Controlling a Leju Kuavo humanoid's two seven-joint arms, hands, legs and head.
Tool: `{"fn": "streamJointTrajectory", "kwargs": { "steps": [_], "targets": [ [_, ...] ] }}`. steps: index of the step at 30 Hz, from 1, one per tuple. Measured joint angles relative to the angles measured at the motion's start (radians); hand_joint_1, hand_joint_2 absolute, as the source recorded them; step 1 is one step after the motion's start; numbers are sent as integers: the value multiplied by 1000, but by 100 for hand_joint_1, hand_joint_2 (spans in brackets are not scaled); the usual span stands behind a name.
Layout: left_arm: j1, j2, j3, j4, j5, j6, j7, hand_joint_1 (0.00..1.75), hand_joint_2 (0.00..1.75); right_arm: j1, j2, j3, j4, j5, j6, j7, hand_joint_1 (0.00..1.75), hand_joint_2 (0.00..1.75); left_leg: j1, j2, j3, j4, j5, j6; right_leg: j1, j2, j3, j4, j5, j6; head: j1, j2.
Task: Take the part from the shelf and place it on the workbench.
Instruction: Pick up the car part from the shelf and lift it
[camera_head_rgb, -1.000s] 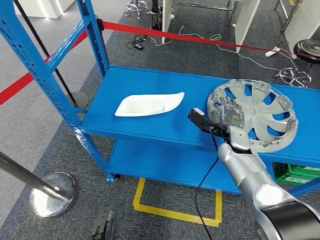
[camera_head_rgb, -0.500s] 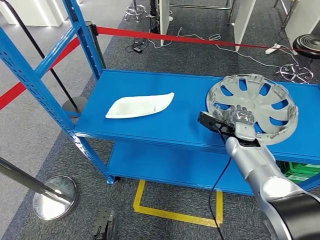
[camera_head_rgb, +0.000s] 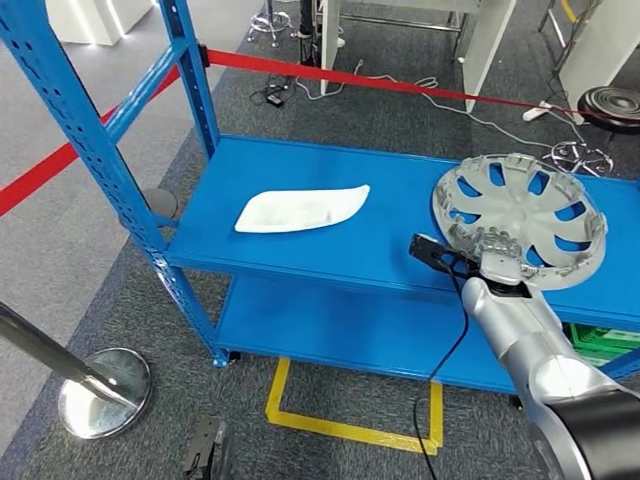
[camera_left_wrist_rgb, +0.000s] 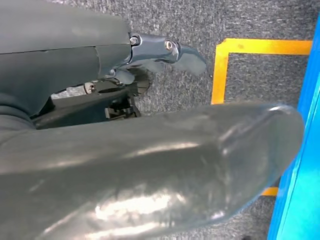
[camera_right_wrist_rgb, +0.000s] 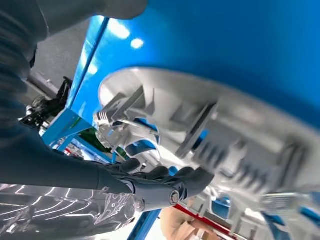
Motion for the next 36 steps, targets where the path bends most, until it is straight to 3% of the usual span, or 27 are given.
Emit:
{"fn": "streamJointTrajectory", "kwargs": {
  "steps": [2, 3, 4, 5, 7, 9, 12, 14, 17, 18, 19, 20, 22, 24, 28, 30, 32, 34, 35, 36],
  "targets": [
    [1, -1, 0, 0, 0, 0, 0, 0, 0, 2, -1, -2, 4, 0, 1, 2, 0, 175, -3, 0, -2, 0, 1, 5, 0, -1, -60, 137, -64, 3, 3, 0],
    [2, -1, 0, 0, 0, 0, 1, 0, 0, 3, -2, -4, 6, 0, 2, 3, 1, 175, -5, 0, -2, 0, 1, 6, 1, -1, -79, 182, -78, 2, 3, 0],
    [2, -1, 0, 0, 0, 0, 1, 0, 0, 3, -2, -5, 8, 0, 2, 6, 45, 175, -6, 0, -1, 0, 1, 6, 2, -1, -81, 190, -74, 1, 3, 0],
    [2, -1, -1, 0, 0, 0, 1, 0, 0, 3, -2, -7, 9, 0, 4, 9, 89, 175, -7, 0, 0, 0, 1, 6, 3, -1, -62, 157, -52, -2, 2, 0],
    [2, -1, -2, 0, 0, 0, 1, 0, 0, 1, -3, -11, 9, 0, 8, 14, 175, 175, -8, -1, 3, 0, -1, 4, 5, -1, 12, 16, 6, -11, 3, 0],
    [2, -1, -4, 0, 0, 0, 1, 0, 0, 0, -4, -15, 9, 0, 14, 14, 175, 175, -11, -2, 2, 1, -1, -4, 8, -1, 63, -80, 33, -19, 2, 0],
    [2, -1, -5, 0, 2, 0, 1, 0, 0, 0, -5, -24, 10, -1, 26, 8, 175, 175, -10, -3, 0, -3, 1, -22, 10, 1, 69, -96, 38, -32, 1, 0],
    [1, 0, -5, 0, 3, 0, 0, 0, 0, -2, -5, -31, 10, -3, 32, 4, 175, 175, -10, -1, -10, 21, -21, -33, 4, 1, 72, -104, 43, -41, -2, 0],
    [2, 2, -5, 0, 5, 0, -4, 0, 0, 0, -5, -38, 10, -2, 32, -2, 175, 175, -8, 0, -96, 195, -109, -46, 0, -1, 72, -108, 46, -47, -8, 0],
    [3, 3, -5, 0, 6, 0, -5, 0, 0, 2, -5, -39, 11, -1, 31, -5, 175, 175, -6, 0, -124, 250, -125, -49, 0, -1, 71, -107, 46, -47, -8, 0],
    [4, 3, -5, 0, 8, 0, -6, 0, 0, 2, -5, -41, 12, 0, 29, -8, 175, 175, -5, 0, -137, 272, -123, -51, 0, -1, 71, -107, 45, -46, -8, 0],
    [4, 4, -5, 0, 9, 0, -7, 0, 0, 2, -5, -43, 12, 1, 28, -12, 175, 175, -3, 0, -131, 256, -101, -53, -1, -1, 71, -107, 46, -45, -8, 0],
    [4, 6, -5, 0, 10, 0, -9, 0, 0, 1, -5, -48, 13, 2, 26, -17, 175, 175, 2, 2, -75, 143, -31, -57, -3, 0, 71, -106, 45, -38, -8, 0],
    [3, 6, -5, 0, 10, -1, -10, 0, 0, -2, -6, -54, 13, 2, 25, -19, 175, 175, 6, 3, -22, 33, 3, -53, 0, 2, 66, -100, 44, -26, -8, 0],
    [4, 6, -5, 0, 11, -2, -11, 0, 0, 1, -6, -60, 15, 2, 24, -19, 175, 175, 4, 1, -11, 3, 2, -23, 0, 4, 61, -103, 45, -4, -4, 0],
    [4, 7, -5, 0, 11, -2, -12, 0, 0, 2, -6, -63, 16, 1, 24, -21, 175, 175, 5, 2, -10, 0, 4, -10, -1, 1, 34, -48, 9, 2, 1, 0],
    [4, 7, -5, 0, 11, -3, -13, 0, 87, 6, -6, -64, 18, 2, 23, -22, 175, 175, 3, 3, -9, 0, 3, -3, -1, -2, -29, 85, -53, 4, 6, 0],
    [6, 7, -5, 0, 11, -2, -13, 0, 175, 9, -6, -64, 20, 3, 22, -23, 175, 175, 1, 4, -6, 0, 1, 0, 0, -2, -76, 181, -77, 3, 7, 0],
    [7, 7, -5, 0, 11, -1, -13, 0, 175, 9, -6, -64, 20, 3, 21, -23, 175, 175, 0, 3, -3, 0, 0, 0, 0, -2, -74, 175, -61, 2, 7, 0],
    [7, 8, -5, 0, 11, 0, -12, 0, 175, 8, -6, -64, 20, 3, 21, -24, 175, 175, 1, 3, 0, 0, -2, -1, -1, -2, -51, 128, -31, 0, 7, 0]
  ]
}}
